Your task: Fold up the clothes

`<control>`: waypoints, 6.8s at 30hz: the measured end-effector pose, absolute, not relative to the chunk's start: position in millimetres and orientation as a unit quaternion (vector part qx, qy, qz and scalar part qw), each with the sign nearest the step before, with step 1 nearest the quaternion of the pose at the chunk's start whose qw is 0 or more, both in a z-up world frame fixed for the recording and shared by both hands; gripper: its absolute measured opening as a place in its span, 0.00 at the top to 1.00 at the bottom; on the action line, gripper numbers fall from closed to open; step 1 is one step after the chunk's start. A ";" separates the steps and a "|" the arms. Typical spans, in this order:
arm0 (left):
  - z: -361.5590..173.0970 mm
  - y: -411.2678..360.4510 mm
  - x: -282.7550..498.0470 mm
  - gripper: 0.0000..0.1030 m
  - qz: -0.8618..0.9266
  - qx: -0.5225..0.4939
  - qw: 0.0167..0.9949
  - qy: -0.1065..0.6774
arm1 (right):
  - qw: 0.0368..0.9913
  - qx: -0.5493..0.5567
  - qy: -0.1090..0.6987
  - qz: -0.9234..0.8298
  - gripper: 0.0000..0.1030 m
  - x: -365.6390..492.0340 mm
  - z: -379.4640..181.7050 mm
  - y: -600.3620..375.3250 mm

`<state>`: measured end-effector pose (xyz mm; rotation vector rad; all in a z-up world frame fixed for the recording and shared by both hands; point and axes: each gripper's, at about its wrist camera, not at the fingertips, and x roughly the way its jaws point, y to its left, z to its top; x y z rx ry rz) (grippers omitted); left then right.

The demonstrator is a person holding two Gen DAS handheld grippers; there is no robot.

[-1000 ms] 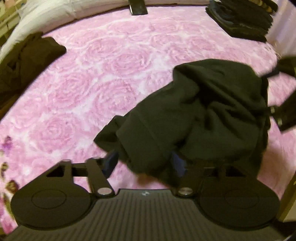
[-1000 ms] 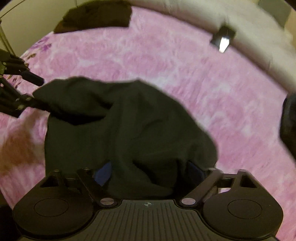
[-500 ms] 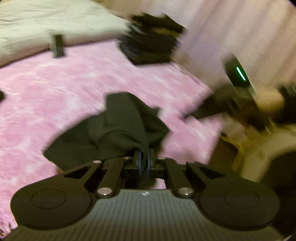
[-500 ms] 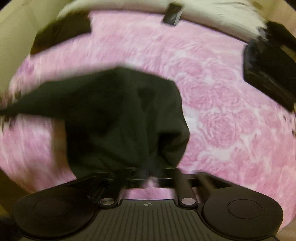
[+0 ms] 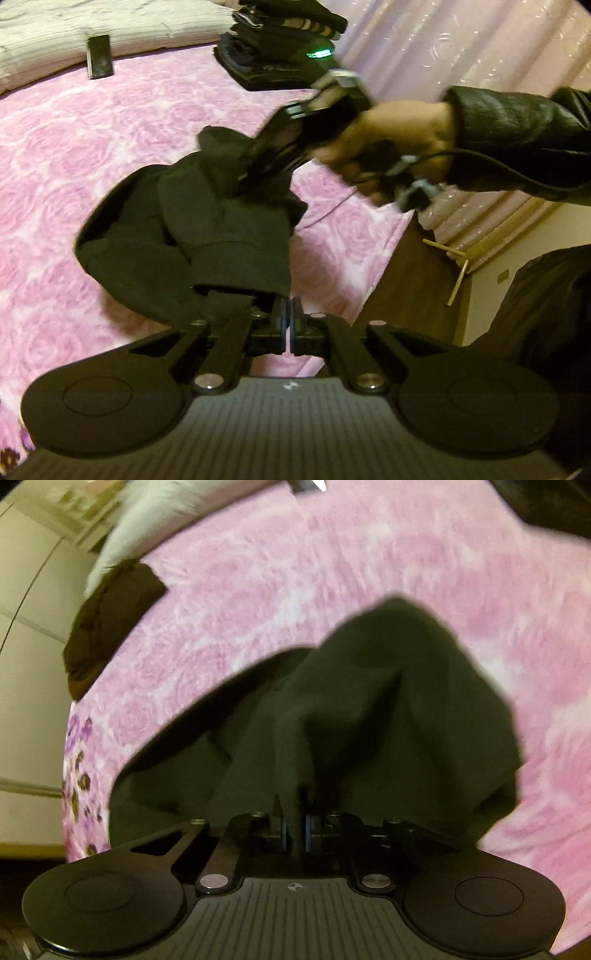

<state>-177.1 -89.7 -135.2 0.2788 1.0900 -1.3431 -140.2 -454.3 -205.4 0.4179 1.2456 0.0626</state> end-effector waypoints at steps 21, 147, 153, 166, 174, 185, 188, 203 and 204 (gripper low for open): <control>-138.3 -203.3 -137.2 0.49 -0.618 0.238 0.655 0.364 | 0.841 0.155 0.496 -0.149 0.94 -344.4 -119.0 -549.1; -330.4 -316.4 -165.0 0.46 -0.343 0.001 0.649 0.679 | 0.787 0.115 0.606 -0.006 0.32 -214.7 -297.2 -724.9; -327.9 -324.4 -169.7 0.49 -0.350 0.019 0.651 0.673 | 0.796 0.037 0.604 -0.018 0.96 -212.9 -279.6 -742.9; -322.4 -321.0 -184.9 0.71 -0.330 0.032 0.655 0.679 | 0.840 0.010 0.534 -0.093 0.28 -197.4 -247.6 -828.2; -324.5 -316.9 -183.8 1.00 -0.320 0.025 0.656 0.683 | 0.832 0.100 0.546 0.010 0.89 -159.1 -310.9 -817.6; -227.4 -212.2 -149.2 1.00 -0.347 0.104 0.673 0.645 | 0.797 0.028 0.602 0.034 1.00 -216.5 -210.7 -798.2; -221.3 -197.3 -162.3 1.00 -0.349 0.120 0.662 0.652 | 0.765 -0.001 0.643 0.026 1.00 -267.3 -198.5 -783.6; -253.9 -152.4 -200.1 0.93 -0.306 0.187 0.620 0.698 | 0.728 -0.019 0.683 -0.052 0.45 -295.3 -233.4 -748.7; -249.8 -150.7 -192.4 0.93 -0.301 0.191 0.629 0.690 | 0.740 -0.023 0.671 -0.044 0.32 -280.8 -230.3 -745.4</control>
